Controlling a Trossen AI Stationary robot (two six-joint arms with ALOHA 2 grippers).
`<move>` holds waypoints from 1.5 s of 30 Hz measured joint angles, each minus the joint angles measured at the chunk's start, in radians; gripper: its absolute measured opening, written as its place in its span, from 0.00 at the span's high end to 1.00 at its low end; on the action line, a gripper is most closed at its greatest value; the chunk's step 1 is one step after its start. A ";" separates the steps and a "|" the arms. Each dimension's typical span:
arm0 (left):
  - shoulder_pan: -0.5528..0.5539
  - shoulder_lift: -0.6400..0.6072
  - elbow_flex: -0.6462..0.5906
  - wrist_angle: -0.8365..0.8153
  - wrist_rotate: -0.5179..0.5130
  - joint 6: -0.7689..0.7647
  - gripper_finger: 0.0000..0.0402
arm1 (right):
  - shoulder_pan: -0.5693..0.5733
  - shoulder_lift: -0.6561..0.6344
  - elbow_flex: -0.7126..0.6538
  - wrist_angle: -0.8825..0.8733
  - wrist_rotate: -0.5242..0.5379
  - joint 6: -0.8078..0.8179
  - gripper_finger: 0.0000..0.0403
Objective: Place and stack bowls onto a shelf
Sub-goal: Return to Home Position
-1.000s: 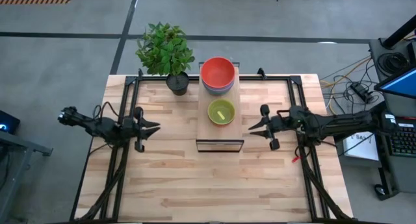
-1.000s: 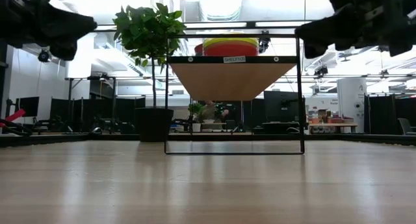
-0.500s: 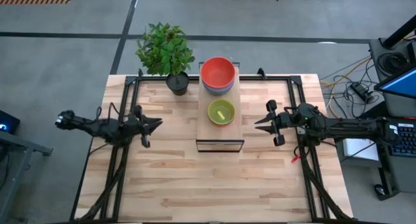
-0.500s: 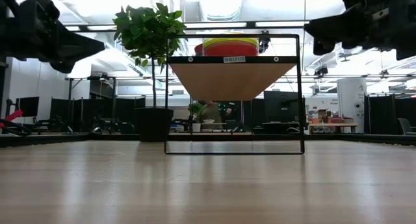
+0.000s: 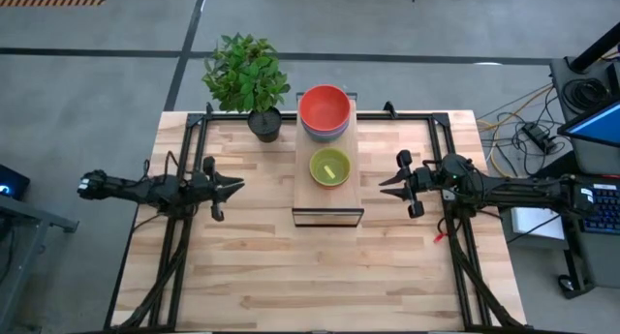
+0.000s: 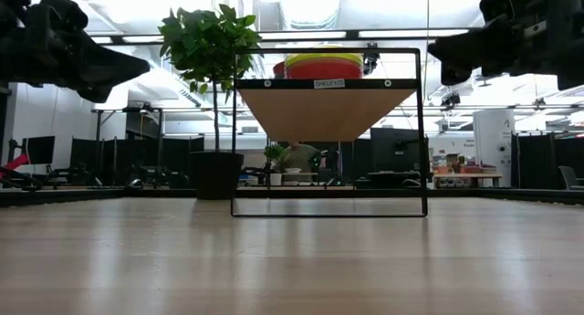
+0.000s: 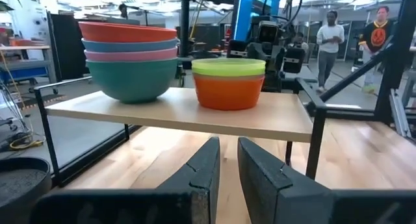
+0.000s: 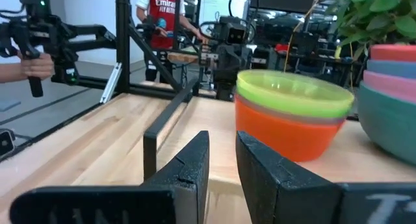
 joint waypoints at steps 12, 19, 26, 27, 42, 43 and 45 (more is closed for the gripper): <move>0.000 0.063 -0.001 -0.004 0.049 0.006 0.91 | -0.099 -0.052 -0.085 0.022 -0.019 0.064 0.83; 0.000 0.101 -0.001 -0.004 0.048 0.001 0.91 | -0.158 -0.167 -0.089 0.023 -0.154 0.124 0.83; 0.000 0.141 -0.001 -0.004 0.047 -0.066 0.91 | -0.193 -0.274 -0.090 0.006 -0.189 0.116 0.83; 0.000 0.147 -0.001 -0.004 0.047 -0.078 0.91 | -0.199 -0.289 -0.090 -0.003 -0.205 0.127 0.83; 0.000 0.199 0.012 -0.002 0.047 -0.098 0.91 | -0.224 -0.506 -0.090 -0.124 -0.429 0.238 0.83; 0.000 0.200 0.012 -0.004 0.047 -0.098 0.91 | -0.224 -0.516 -0.090 -0.128 -0.444 0.236 0.83; 0.000 0.200 0.012 -0.004 0.047 -0.098 0.91 | -0.224 -0.523 -0.091 -0.140 -0.478 0.231 0.83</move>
